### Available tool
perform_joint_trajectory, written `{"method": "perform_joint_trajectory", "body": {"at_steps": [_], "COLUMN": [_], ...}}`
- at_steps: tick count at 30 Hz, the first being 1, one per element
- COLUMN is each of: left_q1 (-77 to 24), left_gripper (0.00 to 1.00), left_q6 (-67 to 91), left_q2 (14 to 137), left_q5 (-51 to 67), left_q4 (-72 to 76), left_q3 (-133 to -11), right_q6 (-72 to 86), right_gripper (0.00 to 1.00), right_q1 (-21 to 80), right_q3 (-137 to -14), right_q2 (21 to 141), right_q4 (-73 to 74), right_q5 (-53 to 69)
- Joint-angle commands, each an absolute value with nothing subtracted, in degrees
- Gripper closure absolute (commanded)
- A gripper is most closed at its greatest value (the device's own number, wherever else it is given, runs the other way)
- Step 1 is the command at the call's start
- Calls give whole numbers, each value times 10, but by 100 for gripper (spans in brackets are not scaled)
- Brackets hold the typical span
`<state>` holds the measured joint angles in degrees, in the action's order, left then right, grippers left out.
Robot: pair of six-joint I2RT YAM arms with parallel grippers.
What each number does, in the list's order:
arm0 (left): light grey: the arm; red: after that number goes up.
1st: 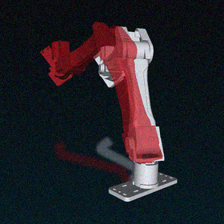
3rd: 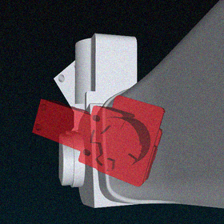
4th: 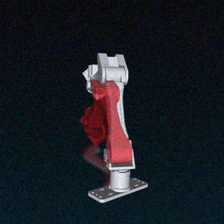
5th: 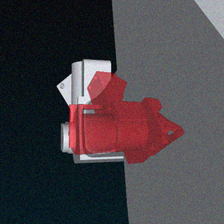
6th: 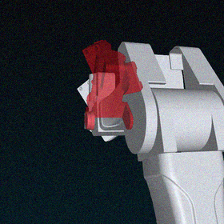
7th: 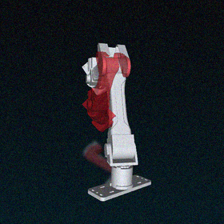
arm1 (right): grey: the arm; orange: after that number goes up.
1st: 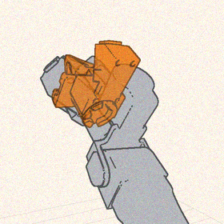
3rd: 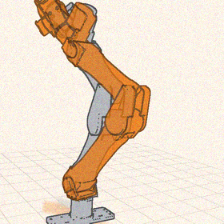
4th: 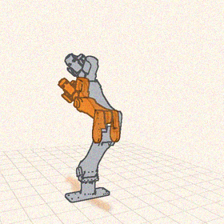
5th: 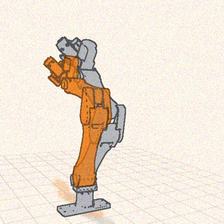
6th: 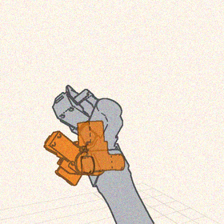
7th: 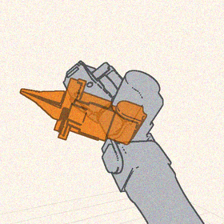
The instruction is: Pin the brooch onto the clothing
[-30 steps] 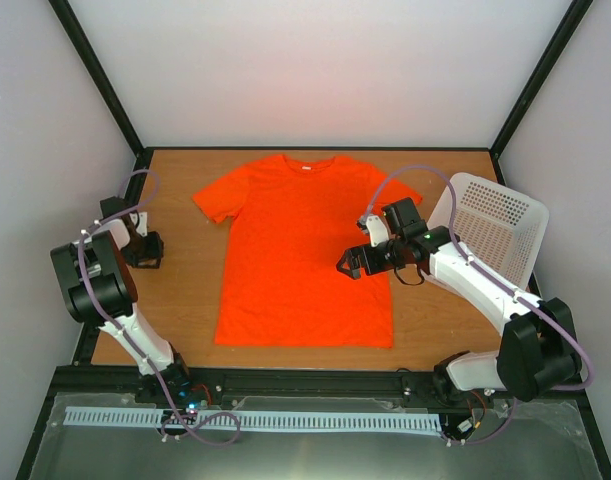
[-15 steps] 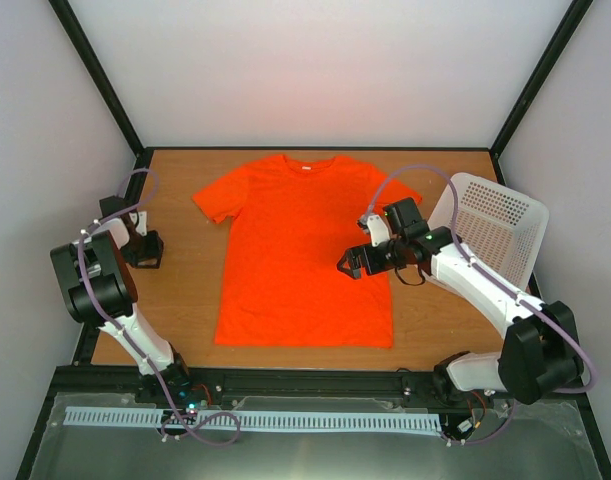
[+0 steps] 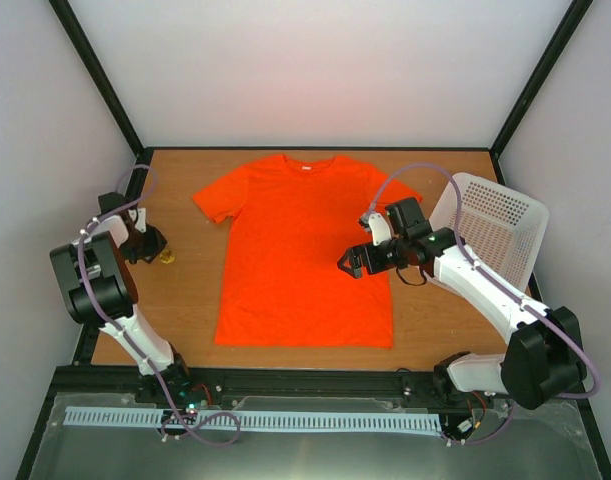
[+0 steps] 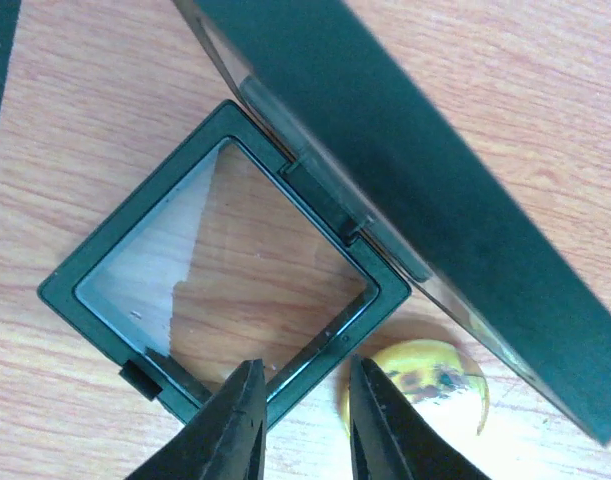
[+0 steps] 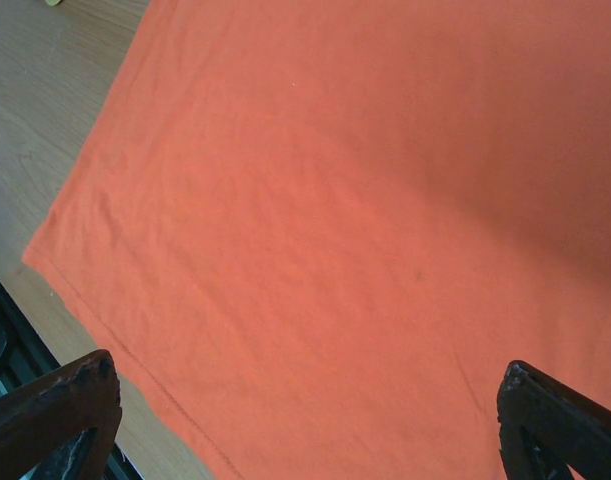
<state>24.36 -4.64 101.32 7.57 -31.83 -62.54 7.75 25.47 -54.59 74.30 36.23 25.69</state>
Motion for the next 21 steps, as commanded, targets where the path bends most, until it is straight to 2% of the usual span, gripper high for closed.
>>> {"method": "perform_joint_trajectory", "body": {"at_steps": [1,5,9,13,15,18,21], "left_q1": [242,242,230,205,200,198,193], "left_gripper": [74,75,61,46,43,30,28], "left_q6": [-56,-54,-48,-2,45,154,286], "left_q2": [1021,1012,965,938,925,895,894], "left_q5": [76,96,119,79,63,45,32], "left_q4": [-328,-338,-330,-349,-361,-372,-379], "left_q3": [-656,-662,-633,-622,-618,-604,-592], "right_q6": [75,74,73,74,75,75,76], "right_gripper": [0,0,0,0,0,0,0], "right_q1": [253,253,252,252,252,252,252], "right_q3": [-550,-550,-552,-555,-554,-554,-553], "right_q2": [747,750,755,760,760,761,763], "right_q4": [354,355,354,354,353,353,352], "right_q5": [258,256,254,259,260,261,264]}}
